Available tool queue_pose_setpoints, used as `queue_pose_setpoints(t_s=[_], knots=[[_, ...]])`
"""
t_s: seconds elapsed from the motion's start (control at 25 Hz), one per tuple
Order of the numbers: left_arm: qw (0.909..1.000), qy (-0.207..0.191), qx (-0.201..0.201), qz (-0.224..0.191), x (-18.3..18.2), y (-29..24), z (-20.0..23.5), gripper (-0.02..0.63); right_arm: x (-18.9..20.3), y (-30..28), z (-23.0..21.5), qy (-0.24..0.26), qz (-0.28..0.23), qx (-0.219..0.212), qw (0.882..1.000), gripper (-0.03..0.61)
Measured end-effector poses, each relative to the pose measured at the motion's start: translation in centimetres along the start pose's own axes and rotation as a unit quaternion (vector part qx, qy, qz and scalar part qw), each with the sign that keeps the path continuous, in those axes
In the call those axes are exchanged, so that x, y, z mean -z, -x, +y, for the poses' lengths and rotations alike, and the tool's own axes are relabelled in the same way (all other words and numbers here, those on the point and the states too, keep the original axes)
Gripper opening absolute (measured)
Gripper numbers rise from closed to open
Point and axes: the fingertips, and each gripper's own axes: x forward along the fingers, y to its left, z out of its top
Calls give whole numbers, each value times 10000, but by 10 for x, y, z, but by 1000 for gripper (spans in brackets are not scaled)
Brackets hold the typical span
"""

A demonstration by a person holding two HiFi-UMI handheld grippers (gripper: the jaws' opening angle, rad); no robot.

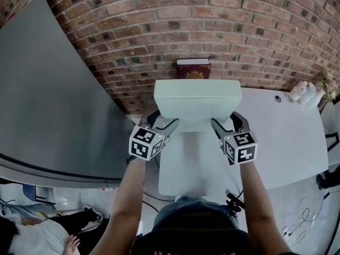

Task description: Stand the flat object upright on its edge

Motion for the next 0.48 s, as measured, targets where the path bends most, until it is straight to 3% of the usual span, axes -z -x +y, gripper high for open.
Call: queue_pose_setpoints(t_s=[0.48], knots=[[9990, 33, -43, 446, 34, -16, 3, 311, 35, -18, -1, -201, 439, -75, 9988, 291]])
